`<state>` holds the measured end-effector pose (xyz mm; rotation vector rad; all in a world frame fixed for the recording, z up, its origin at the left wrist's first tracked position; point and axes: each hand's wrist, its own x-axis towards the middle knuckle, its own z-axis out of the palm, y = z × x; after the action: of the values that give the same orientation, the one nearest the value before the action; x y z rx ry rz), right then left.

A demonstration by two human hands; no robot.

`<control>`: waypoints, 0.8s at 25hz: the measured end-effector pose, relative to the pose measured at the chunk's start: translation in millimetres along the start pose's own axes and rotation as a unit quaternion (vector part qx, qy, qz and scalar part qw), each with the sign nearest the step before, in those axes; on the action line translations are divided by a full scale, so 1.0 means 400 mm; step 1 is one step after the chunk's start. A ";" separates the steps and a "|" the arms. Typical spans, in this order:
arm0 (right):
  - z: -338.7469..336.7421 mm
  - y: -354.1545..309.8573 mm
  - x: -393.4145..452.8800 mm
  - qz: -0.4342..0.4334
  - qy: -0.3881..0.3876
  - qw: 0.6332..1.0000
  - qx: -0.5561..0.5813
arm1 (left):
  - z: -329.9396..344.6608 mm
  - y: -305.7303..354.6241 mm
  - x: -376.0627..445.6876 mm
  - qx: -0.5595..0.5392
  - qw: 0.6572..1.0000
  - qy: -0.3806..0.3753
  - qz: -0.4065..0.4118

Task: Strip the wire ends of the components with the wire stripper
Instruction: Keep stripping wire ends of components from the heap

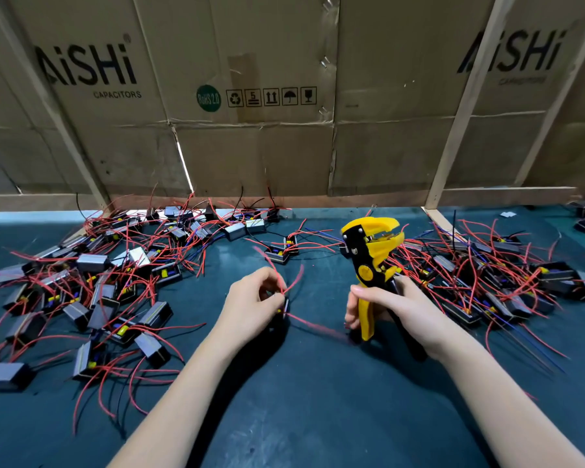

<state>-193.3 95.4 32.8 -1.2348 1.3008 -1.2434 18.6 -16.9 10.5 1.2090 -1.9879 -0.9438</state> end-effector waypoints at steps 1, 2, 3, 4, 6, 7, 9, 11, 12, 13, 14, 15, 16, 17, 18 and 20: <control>-0.004 0.001 0.001 -0.005 0.026 1.000 -0.008 | -0.007 -0.005 -0.003 0.002 1.000 -0.011 0.017; -0.007 0.001 0.004 -0.014 0.059 0.998 -0.024 | -0.012 -0.009 -0.005 0.007 0.999 -0.026 0.030; -0.010 0.003 0.007 -0.027 0.097 0.994 -0.049 | -0.015 -0.011 -0.005 0.017 0.998 -0.045 0.040; -0.014 0.006 0.012 -0.039 0.136 0.986 -0.083 | -0.017 -0.011 -0.005 0.023 0.996 -0.070 0.053; -0.024 0.018 0.019 -0.054 0.199 0.966 -0.157 | -0.019 -0.008 -0.006 0.023 0.990 -0.116 0.074; -0.029 0.023 0.021 -0.056 0.220 0.957 -0.179 | -0.020 -0.007 -0.007 0.026 0.989 -0.125 0.079; -0.037 0.028 0.022 -0.056 0.241 0.946 -0.211 | -0.022 -0.008 -0.009 0.018 0.991 -0.113 0.073; -0.042 0.031 0.024 -0.061 0.248 0.937 -0.237 | -0.024 -0.003 -0.010 -0.041 0.992 -0.111 0.050; -0.043 0.032 0.025 -0.066 0.252 0.934 -0.244 | -0.026 0.000 -0.008 -0.084 0.989 -0.115 0.034; -0.043 0.035 0.026 -0.072 0.257 0.930 -0.251 | -0.029 0.002 -0.005 -0.124 0.985 -0.116 0.016; -0.042 0.037 0.028 -0.079 0.264 0.925 -0.262 | -0.032 0.003 -0.002 -0.158 0.981 -0.114 0.002; -0.042 0.039 0.029 -0.086 0.275 0.916 -0.281 | -0.033 0.005 -0.002 -0.187 0.976 -0.113 -0.009; -0.042 0.040 0.029 -0.096 0.291 0.900 -0.310 | -0.033 0.009 -0.004 -0.211 0.971 -0.114 -0.015; -0.043 0.041 0.028 -0.108 0.310 0.878 -0.348 | -0.032 0.010 -0.007 -0.231 0.965 -0.119 -0.022; -0.044 0.040 0.027 -0.121 0.326 0.853 -0.389 | -0.030 0.013 -0.011 -0.247 0.960 -0.129 -0.029; -0.048 0.040 0.024 -0.137 0.337 0.809 -0.461 | -0.020 0.015 -0.016 -0.264 0.953 -0.149 -0.027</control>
<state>-214.1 87.1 18.2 -1.7571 2.5227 -1.3403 24.9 -11.1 18.9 0.8550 -1.7480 -1.6389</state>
